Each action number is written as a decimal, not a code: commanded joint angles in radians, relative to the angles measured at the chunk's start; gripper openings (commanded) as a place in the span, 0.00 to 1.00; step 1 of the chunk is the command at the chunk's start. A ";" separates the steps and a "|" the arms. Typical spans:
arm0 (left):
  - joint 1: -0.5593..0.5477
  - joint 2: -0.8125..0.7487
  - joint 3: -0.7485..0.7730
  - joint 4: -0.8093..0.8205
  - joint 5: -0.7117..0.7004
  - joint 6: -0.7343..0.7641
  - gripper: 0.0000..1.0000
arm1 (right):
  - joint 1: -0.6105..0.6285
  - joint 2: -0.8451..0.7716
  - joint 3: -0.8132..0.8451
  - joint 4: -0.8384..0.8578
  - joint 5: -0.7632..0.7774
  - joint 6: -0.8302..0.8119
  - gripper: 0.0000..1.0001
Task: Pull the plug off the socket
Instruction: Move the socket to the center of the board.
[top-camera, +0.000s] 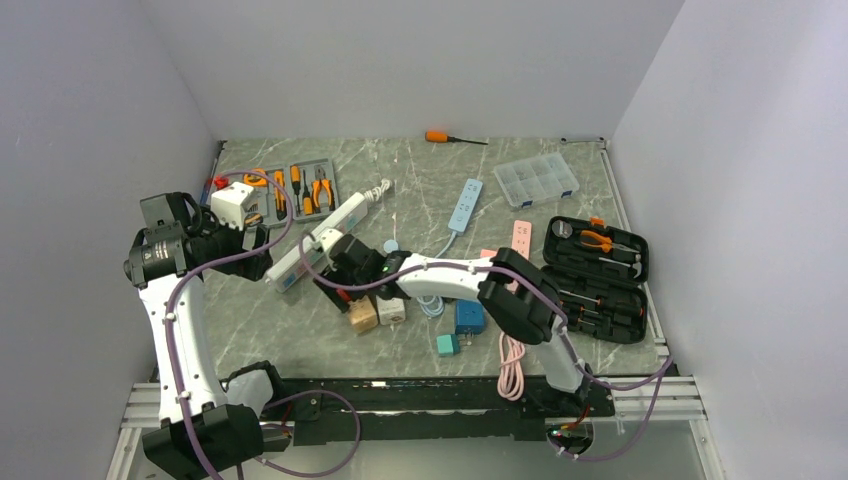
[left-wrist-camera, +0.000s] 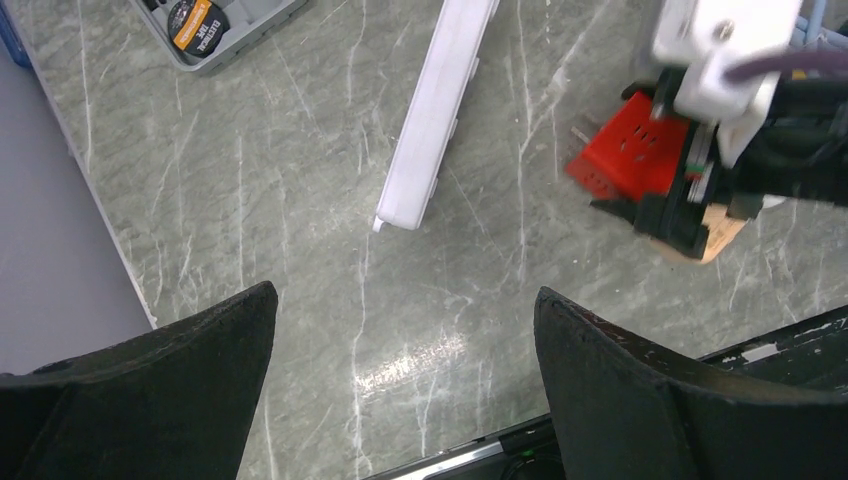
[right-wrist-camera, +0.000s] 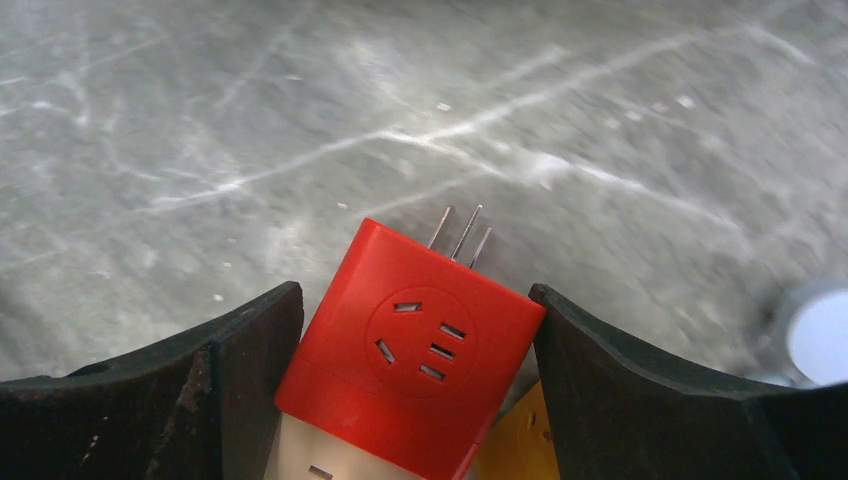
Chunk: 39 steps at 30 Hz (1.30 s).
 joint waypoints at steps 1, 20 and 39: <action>0.006 -0.004 0.012 0.012 0.047 0.021 0.99 | -0.032 -0.089 -0.066 -0.030 0.042 0.113 0.82; 0.006 -0.041 -0.027 0.020 0.037 0.057 0.99 | 0.022 -0.443 -0.412 0.018 0.064 0.332 0.96; 0.006 -0.037 -0.016 0.005 0.053 0.065 0.99 | 0.031 -0.427 -0.499 0.049 0.119 0.300 0.33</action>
